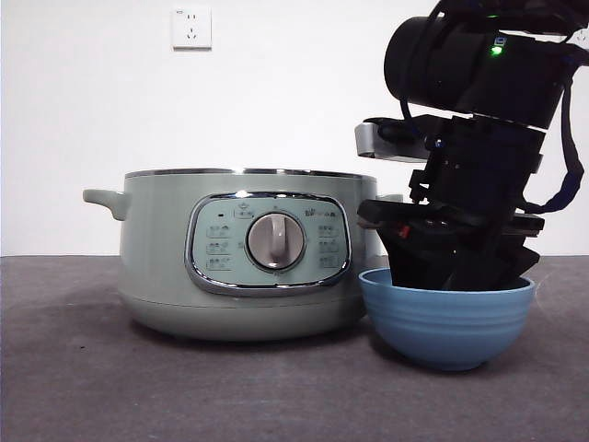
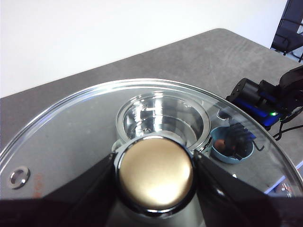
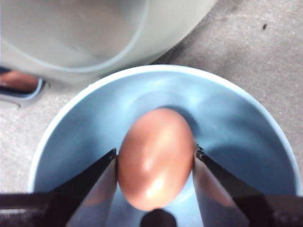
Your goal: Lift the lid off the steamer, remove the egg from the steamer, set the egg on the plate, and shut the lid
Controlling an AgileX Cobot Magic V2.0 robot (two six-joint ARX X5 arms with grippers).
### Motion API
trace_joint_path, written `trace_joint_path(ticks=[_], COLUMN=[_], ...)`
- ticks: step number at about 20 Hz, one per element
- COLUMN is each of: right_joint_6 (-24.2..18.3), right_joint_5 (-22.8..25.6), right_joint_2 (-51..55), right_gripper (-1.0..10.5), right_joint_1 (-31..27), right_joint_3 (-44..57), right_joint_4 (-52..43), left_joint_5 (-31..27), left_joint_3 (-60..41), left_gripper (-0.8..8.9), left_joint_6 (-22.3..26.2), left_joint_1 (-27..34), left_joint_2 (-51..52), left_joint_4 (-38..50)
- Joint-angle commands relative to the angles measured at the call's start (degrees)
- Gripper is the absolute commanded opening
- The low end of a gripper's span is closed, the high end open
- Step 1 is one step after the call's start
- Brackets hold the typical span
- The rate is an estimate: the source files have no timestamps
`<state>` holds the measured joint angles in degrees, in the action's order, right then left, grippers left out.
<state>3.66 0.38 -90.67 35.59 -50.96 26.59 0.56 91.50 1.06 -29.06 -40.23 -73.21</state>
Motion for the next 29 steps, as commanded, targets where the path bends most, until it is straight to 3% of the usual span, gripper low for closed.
trace_joint_path(ticks=[1,6,14,20,29], right_joint_6=[-0.17,-0.31,0.9,3.78,5.97], right_joint_5=[-0.39,-0.42,-0.02,-0.02,-0.13], right_joint_2=[0.0,8.5,38.53,56.5,62.71], right_gripper=[4.6,4.7,4.7,4.7,4.7], right_joint_1=[0.04,0.04,0.07,0.09,0.09], right_joint_3=[0.44,0.22,0.11,0.11,0.11], right_joint_4=[0.35,1.18,8.92,14.29,22.23], left_joint_5=[0.44,4.79,11.82,11.28,8.57], left_joint_3=[0.68,0.68,-4.81,-20.33,-21.09], left_gripper=[-0.08,-0.08,-0.08,-0.08,-0.08], left_joint_6=[0.68,2.29,3.91,3.89,3.63], left_joint_1=[-0.11,-0.13,-0.33,-0.85,-1.22], left_joint_2=[-1.53,-7.67,-20.94,-27.41,-42.45], left_joint_4=[3.98,10.14,23.17,44.41,57.9])
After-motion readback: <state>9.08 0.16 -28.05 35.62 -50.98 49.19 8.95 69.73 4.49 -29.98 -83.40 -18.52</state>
